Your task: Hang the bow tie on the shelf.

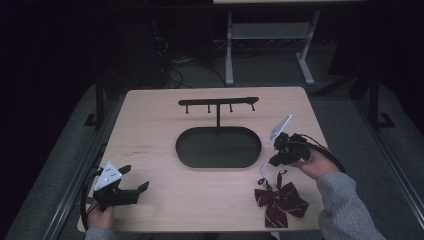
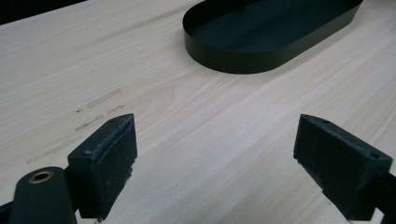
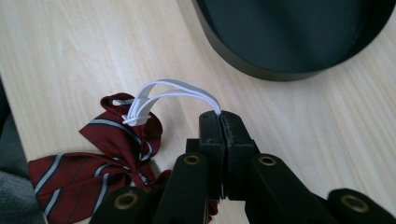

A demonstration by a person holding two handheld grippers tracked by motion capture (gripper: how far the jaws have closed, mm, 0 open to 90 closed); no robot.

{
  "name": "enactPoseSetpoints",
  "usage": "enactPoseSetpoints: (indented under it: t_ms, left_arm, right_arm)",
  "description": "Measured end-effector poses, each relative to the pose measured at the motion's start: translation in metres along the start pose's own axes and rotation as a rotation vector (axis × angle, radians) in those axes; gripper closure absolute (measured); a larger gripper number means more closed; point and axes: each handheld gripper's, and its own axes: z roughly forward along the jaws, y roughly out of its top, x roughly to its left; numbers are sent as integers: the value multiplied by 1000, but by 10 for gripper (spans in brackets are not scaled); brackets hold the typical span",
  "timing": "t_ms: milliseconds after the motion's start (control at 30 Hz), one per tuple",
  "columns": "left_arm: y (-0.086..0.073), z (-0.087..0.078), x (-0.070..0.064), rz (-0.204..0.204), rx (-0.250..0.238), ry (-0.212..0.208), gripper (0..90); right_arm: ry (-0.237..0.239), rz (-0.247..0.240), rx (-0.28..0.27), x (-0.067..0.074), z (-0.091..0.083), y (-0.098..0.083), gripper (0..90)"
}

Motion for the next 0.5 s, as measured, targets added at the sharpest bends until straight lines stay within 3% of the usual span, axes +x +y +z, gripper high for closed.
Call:
enactPoseSetpoints:
  t_ms: [500]
  left_arm:
    - [0,0,0,0,-5,2,131]
  right_arm:
    - [1,-40,-29,7,-17,8,880]
